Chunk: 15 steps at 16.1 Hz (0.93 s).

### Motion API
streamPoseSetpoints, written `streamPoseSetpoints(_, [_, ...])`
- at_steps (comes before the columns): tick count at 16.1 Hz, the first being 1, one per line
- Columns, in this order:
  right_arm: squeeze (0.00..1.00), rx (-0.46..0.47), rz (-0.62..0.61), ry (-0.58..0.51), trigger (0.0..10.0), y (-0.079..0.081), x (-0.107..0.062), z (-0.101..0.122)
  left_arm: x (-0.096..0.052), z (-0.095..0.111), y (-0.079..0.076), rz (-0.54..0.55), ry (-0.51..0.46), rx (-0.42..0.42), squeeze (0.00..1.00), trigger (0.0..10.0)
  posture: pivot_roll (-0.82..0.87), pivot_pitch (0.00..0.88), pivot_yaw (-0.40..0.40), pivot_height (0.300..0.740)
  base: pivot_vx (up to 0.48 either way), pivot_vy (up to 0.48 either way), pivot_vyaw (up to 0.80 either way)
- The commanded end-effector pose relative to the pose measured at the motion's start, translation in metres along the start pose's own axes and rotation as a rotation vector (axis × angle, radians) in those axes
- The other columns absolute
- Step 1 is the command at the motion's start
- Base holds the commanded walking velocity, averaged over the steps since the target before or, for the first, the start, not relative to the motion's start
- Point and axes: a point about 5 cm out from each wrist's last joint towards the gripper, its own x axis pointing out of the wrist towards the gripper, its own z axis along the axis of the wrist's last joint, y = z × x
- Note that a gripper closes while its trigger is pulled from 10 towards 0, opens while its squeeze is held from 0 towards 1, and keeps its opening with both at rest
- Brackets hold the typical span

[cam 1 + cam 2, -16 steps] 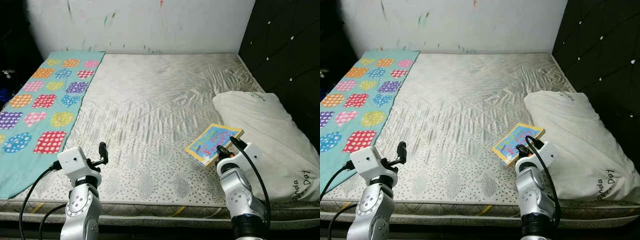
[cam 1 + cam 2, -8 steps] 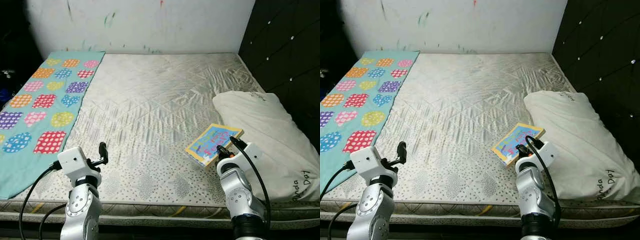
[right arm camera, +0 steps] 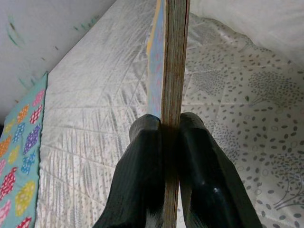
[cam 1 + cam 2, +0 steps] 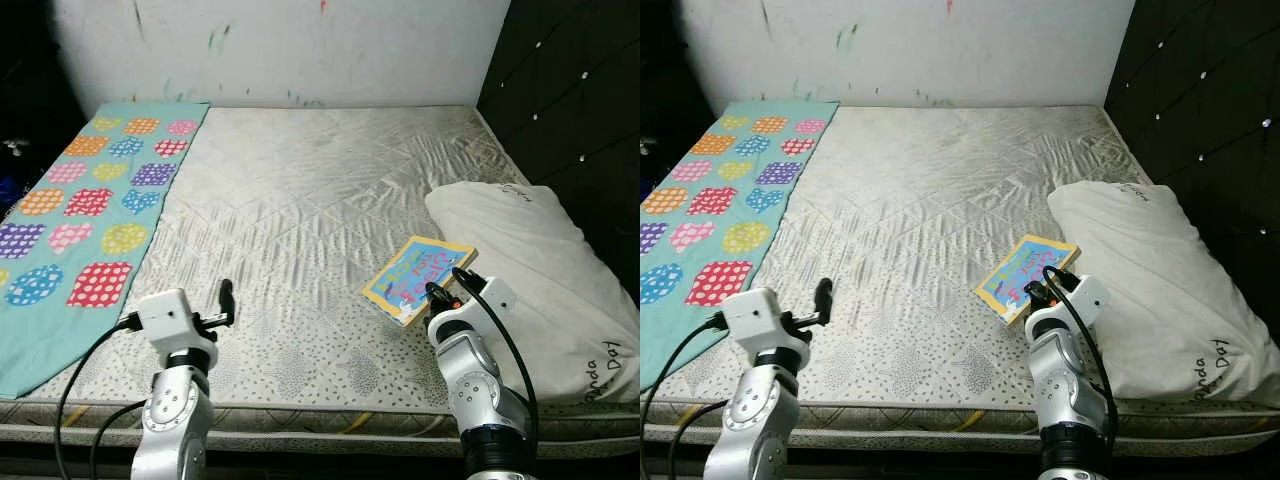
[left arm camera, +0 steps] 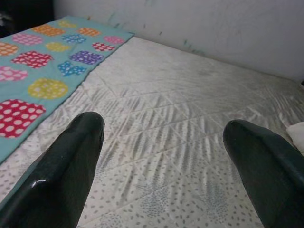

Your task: Clean up the room

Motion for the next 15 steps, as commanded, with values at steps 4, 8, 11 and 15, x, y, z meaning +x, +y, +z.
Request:
streamPoseSetpoints(4, [0.00,-0.198,0.125,-0.122,10.0,0.021,0.000,0.015,0.000,0.004,0.001,0.004,-0.026,0.008,0.00,10.0,0.04,0.000,0.022,0.740,0.000,0.000,0.00])
streamPoseSetpoints(8, [0.00,-0.235,0.150,-0.135,10.0,0.024,-0.002,0.014,0.001,0.004,0.000,0.005,-0.024,0.007,0.00,10.0,0.03,0.000,0.022,0.740,0.000,0.000,0.00])
streamPoseSetpoints(11, [0.00,-0.251,0.163,-0.143,10.0,0.025,-0.003,0.012,0.001,0.003,-0.001,0.004,-0.021,0.007,0.00,10.0,0.03,0.000,0.023,0.740,0.000,0.000,0.00])
streamPoseSetpoints(15, [0.00,-0.262,0.168,-0.141,10.0,0.023,-0.005,0.011,-0.001,0.002,0.001,0.008,-0.016,0.010,0.00,10.0,0.03,0.000,0.021,0.701,0.000,0.000,0.00])
